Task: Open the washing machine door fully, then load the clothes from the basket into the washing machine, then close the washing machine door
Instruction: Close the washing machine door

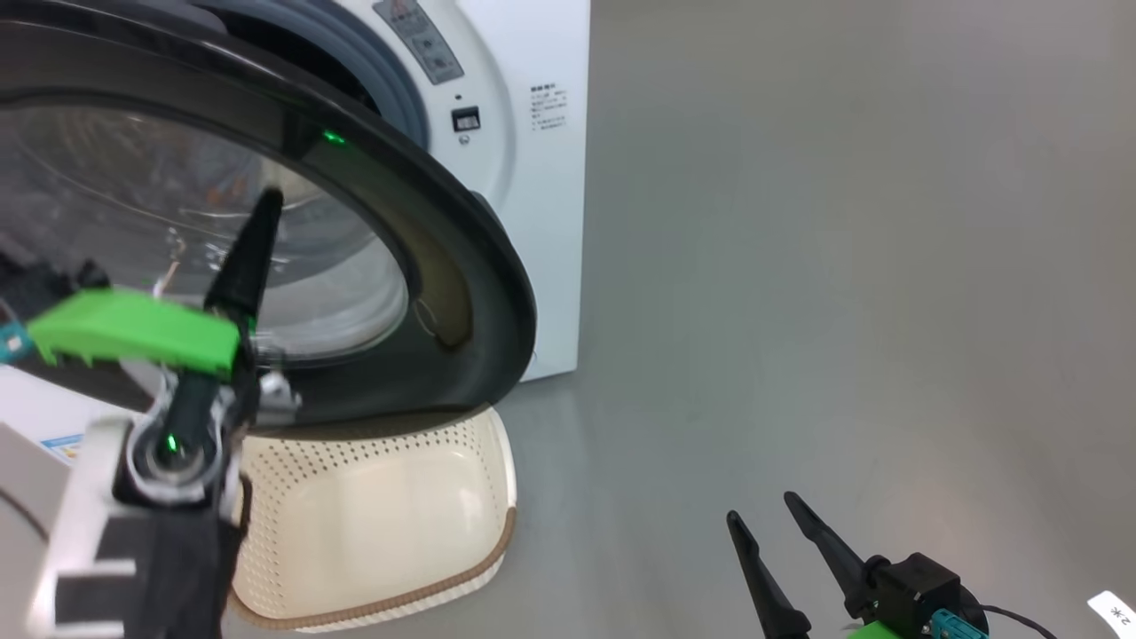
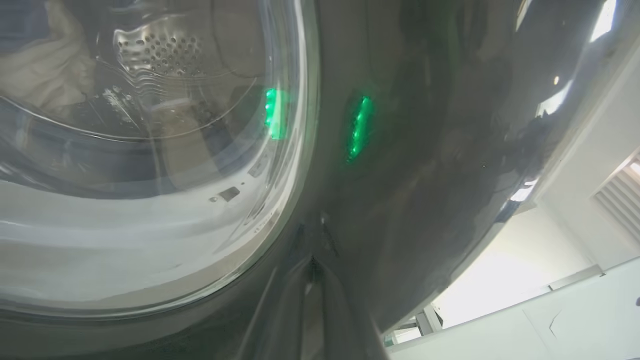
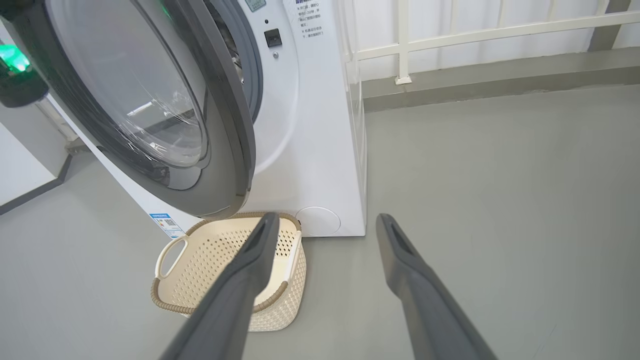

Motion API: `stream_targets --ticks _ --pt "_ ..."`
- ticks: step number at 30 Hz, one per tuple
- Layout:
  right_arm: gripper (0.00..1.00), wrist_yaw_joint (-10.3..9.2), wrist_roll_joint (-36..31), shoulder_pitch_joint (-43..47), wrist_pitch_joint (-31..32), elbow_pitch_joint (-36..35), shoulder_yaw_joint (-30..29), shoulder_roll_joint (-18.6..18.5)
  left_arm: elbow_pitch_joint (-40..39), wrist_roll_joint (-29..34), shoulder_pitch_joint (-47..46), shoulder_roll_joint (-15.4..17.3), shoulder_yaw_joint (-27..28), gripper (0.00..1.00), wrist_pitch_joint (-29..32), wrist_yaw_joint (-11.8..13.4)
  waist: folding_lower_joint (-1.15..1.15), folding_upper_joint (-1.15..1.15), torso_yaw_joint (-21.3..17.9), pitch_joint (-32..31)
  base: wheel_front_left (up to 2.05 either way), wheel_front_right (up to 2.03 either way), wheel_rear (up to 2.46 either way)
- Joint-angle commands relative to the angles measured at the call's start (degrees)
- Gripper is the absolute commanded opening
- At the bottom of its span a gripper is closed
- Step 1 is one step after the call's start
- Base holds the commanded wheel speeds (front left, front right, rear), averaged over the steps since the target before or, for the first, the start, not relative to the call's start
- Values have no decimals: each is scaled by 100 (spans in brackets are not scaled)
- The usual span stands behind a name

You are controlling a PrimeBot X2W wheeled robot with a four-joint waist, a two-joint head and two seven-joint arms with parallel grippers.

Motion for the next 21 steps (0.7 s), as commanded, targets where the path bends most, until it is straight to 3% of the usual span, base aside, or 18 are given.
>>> stream_targets --ticks 1,4,6,7,8,17,21 --pt "100 10 13 -44 -34 -114 106 21 -271 131 183 268 74 0 -107 -56 0 0 113 -150 0 0 0" --pt "100 10 18 37 -34 -110 73 -6 -601 262 631 386 -43 2 -322 -56 0 0 211 -307 0 0 0" --pt "100 10 28 94 -34 -106 48 -46 -776 452 944 490 -114 45 -553 -56 0 0 291 -405 0 0 0" --pt "100 10 34 119 -34 -107 47 -71 -851 557 1097 539 -153 77 -679 -56 0 0 331 -455 0 0 0" --pt "100 10 41 146 -34 -107 41 -94 -917 671 1247 588 -195 100 -809 -56 0 0 372 -506 0 0 0" --pt "100 10 59 257 -34 -193 -130 -224 -1052 1978 2430 895 -528 100 -2085 -39 0 0 702 -701 0 0 0" --pt "100 10 35 260 -34 -227 -175 -218 -1032 2709 2848 925 -411 100 -2360 165 0 0 773 -718 0 0 0"
